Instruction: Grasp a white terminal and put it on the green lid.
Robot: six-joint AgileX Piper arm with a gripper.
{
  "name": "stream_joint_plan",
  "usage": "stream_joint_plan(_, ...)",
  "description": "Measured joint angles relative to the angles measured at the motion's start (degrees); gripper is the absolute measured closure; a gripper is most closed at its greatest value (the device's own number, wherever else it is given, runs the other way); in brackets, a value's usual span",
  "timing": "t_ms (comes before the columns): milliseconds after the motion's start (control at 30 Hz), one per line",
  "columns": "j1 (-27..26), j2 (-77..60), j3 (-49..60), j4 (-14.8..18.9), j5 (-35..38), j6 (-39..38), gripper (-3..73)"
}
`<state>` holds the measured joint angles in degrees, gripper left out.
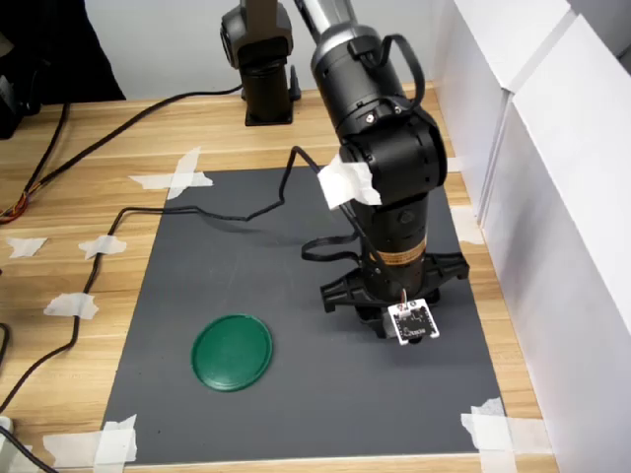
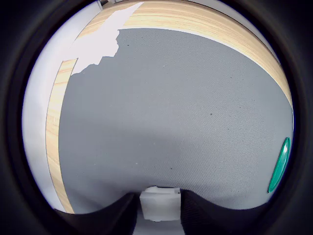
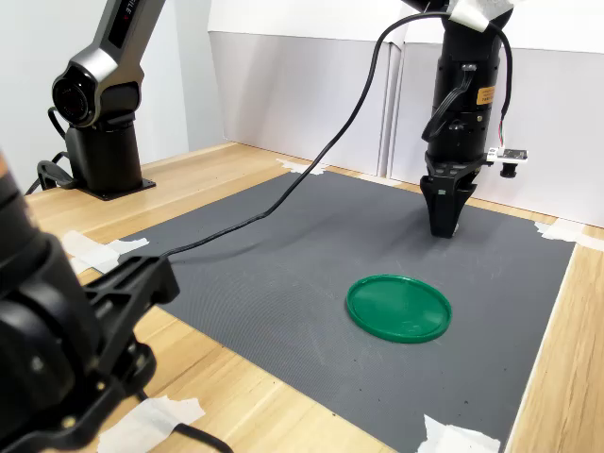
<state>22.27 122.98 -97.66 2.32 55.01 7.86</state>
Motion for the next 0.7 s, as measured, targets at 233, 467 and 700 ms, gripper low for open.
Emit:
stream_joint_plan(233,-0.1,0.0,0.0,0.1,0.0,0.2,41.8)
stream_joint_plan(467,-2.8,-1.1,0.0,0.3,1.1,0.2,41.8)
stream_joint_plan(700,-9.1,-4.7,0.0,0.4,4.1,-2.0,41.8)
